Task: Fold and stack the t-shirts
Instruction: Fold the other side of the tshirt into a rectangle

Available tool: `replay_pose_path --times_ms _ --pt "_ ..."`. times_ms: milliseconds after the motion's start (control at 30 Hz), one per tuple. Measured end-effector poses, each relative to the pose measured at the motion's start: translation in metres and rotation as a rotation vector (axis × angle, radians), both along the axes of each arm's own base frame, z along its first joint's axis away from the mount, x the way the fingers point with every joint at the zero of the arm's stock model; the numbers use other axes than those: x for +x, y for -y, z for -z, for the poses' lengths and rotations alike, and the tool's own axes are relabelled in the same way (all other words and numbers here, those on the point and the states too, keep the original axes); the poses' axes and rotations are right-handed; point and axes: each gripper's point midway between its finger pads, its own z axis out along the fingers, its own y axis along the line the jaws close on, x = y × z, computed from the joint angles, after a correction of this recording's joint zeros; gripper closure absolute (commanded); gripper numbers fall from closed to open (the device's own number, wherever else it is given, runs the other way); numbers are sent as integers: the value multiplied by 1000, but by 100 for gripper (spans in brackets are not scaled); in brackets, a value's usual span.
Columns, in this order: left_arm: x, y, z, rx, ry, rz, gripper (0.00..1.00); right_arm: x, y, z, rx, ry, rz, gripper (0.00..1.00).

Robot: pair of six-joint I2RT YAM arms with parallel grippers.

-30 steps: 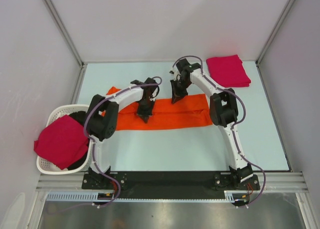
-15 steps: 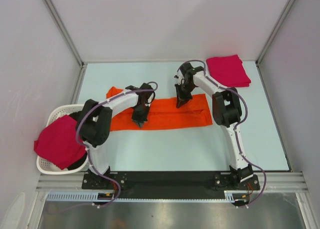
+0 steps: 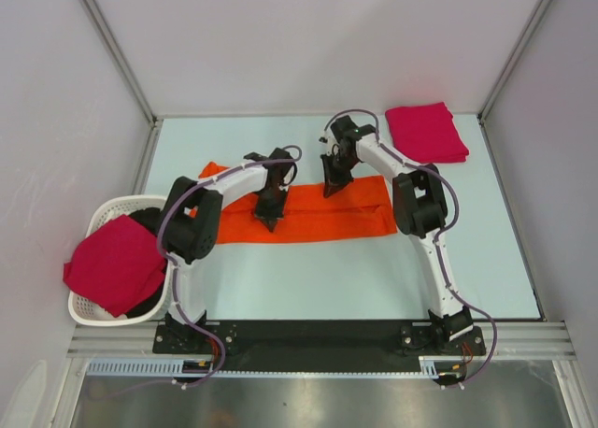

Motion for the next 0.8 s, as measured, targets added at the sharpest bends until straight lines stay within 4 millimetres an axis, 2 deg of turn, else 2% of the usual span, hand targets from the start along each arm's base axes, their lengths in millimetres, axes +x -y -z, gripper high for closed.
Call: replay_pose_path --times_ms 67,367,500,567,700,800 --pt "-6 -3 12 20 -37 0 100 -5 4 8 -20 -16 -2 100" --pt "-3 -6 13 63 -84 -25 100 -10 10 14 -25 -35 5 100" --pt "3 -11 13 100 -157 -65 100 -29 22 15 -44 -72 11 100" --pt "12 -14 13 120 -192 -91 100 -42 31 16 -56 -100 13 100" --pt "44 -23 12 143 -208 -157 100 -63 39 16 -63 -128 14 100" --pt "57 -27 12 134 -202 -195 100 -79 42 17 -69 -146 10 100"
